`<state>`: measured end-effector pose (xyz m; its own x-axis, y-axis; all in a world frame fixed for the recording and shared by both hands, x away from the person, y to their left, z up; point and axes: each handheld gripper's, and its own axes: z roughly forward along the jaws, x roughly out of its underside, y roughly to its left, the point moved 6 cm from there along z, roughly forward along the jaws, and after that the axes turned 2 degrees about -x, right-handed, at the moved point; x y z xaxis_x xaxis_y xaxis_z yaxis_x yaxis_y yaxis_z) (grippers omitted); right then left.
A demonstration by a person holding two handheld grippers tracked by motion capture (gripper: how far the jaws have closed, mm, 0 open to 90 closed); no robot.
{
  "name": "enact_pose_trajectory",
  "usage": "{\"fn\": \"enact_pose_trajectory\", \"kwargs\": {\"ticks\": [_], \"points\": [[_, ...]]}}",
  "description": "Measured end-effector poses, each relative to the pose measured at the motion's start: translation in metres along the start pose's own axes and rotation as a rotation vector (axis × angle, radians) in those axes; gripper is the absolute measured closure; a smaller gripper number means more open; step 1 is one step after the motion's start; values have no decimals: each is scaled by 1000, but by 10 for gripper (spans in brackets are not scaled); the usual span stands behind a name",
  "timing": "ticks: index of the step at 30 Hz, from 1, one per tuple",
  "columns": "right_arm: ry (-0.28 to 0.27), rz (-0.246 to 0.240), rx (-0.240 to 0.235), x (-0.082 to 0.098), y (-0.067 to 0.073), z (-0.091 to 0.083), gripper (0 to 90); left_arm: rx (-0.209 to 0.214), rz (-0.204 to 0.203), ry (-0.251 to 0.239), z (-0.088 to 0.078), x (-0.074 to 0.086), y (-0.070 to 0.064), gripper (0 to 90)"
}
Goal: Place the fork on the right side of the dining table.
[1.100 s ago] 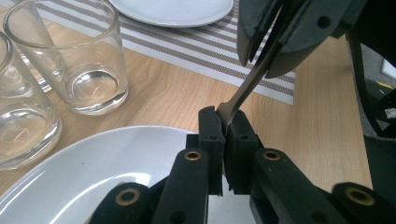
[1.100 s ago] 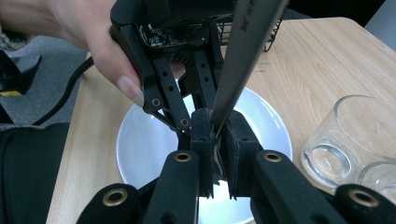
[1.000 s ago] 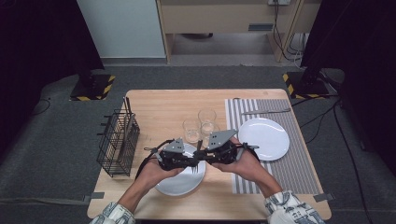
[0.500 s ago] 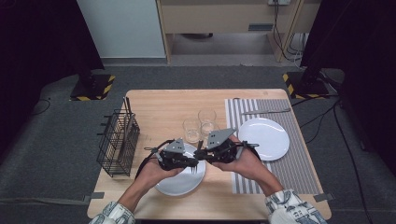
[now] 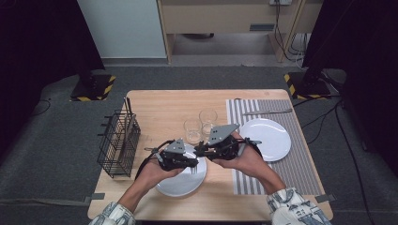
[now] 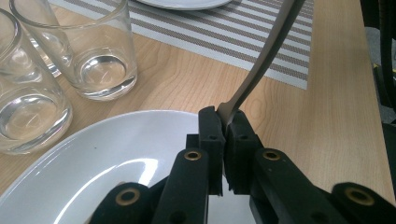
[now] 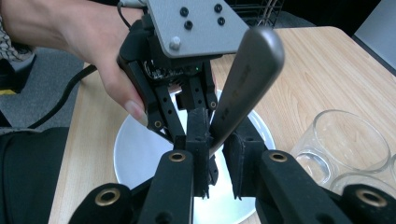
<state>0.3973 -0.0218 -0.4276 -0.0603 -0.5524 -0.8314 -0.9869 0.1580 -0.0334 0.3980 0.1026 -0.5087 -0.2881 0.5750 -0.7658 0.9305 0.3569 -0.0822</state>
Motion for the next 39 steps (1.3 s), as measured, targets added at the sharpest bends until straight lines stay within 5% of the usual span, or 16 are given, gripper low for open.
{"fn": "enact_pose_trajectory", "kwargs": {"ticks": [22,39], "points": [[-30,66,15,10,-9,-7,776,-1,-3,4,-2,5,1,869],[-26,58,33,7,-11,-12,792,-15,13,44,1,9,1,871]]}}
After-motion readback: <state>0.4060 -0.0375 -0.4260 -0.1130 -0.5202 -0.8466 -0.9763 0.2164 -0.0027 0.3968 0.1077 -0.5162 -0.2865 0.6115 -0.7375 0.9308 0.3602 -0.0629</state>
